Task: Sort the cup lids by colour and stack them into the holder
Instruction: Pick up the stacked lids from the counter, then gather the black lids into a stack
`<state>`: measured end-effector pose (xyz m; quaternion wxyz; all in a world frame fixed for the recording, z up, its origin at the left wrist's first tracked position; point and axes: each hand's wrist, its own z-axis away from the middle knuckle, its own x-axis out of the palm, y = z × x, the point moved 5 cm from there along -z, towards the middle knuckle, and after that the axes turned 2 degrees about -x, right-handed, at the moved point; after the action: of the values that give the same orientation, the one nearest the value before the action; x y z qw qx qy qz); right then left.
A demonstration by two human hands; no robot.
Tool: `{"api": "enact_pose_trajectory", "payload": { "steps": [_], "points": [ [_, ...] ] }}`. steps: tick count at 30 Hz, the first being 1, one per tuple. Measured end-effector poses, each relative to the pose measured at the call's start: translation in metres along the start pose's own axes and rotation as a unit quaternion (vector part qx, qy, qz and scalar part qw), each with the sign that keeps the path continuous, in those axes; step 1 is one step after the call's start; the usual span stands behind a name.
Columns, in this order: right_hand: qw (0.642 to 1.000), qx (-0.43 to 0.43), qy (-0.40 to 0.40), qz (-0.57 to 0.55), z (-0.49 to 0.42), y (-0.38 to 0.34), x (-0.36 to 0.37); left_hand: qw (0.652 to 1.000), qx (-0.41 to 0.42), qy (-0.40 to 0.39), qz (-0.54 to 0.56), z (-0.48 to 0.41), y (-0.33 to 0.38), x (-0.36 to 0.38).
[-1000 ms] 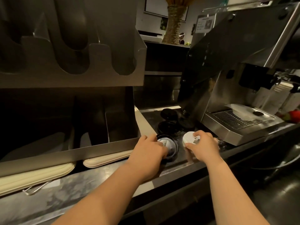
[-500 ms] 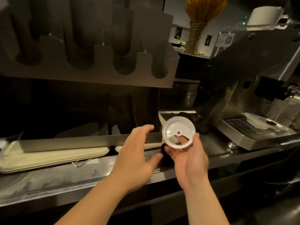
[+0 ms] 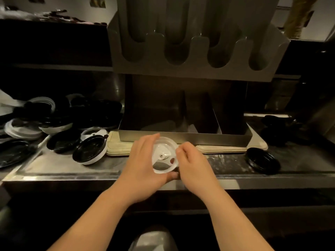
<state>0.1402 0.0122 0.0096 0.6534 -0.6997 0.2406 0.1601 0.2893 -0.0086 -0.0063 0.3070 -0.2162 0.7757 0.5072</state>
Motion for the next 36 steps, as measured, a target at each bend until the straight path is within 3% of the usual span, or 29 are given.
{"api": "enact_pose_trajectory", "payload": {
  "steps": [4,7,9,10,13,16,21,24,28,31,33,36],
  "points": [
    [0.991,-0.064,-0.007,0.120,-0.013,-0.006,0.007,0.994,-0.027,-0.051,-0.090,-0.002,-0.034,-0.023],
    [0.974,-0.051,0.155,0.155,-0.013,0.016,-0.053,0.989,-0.050,-0.084,-0.108,-0.003,-0.042,-0.024],
    [0.932,-0.004,0.283,0.225,-0.005,0.045,-0.111,0.989,-0.051,-0.090,-0.110,-0.003,-0.039,-0.021],
    [0.916,0.050,0.306,0.256,-0.001,0.063,-0.136,0.987,-0.050,-0.096,-0.116,-0.004,-0.037,-0.018],
    [0.922,0.212,0.207,0.249,0.002,0.109,-0.179,0.982,-0.055,-0.111,-0.139,-0.002,-0.036,-0.013],
    [0.941,0.242,0.136,0.195,0.003,0.127,-0.181,0.982,-0.052,-0.096,-0.155,-0.001,-0.036,-0.009],
    [0.962,0.143,0.185,0.143,0.010,0.129,-0.172,0.982,-0.043,-0.062,-0.171,0.003,-0.036,-0.011],
    [0.985,0.019,0.156,0.066,0.020,0.111,-0.155,0.990,-0.002,-0.033,-0.139,0.012,-0.014,-0.016],
    [0.990,-0.095,0.099,0.027,0.025,0.079,-0.127,0.999,0.045,0.005,-0.017,0.013,0.041,-0.010],
    [0.990,-0.127,0.045,0.032,0.024,0.062,-0.115,0.990,-0.021,-0.037,0.137,0.000,0.077,0.014],
    [0.991,-0.133,0.001,0.030,0.022,0.058,-0.110,0.962,-0.092,-0.084,0.242,-0.013,0.087,0.036],
    [0.993,-0.108,-0.033,0.039,0.021,0.057,-0.111,0.948,-0.130,-0.100,0.272,-0.029,0.092,0.060]
  ]
}}
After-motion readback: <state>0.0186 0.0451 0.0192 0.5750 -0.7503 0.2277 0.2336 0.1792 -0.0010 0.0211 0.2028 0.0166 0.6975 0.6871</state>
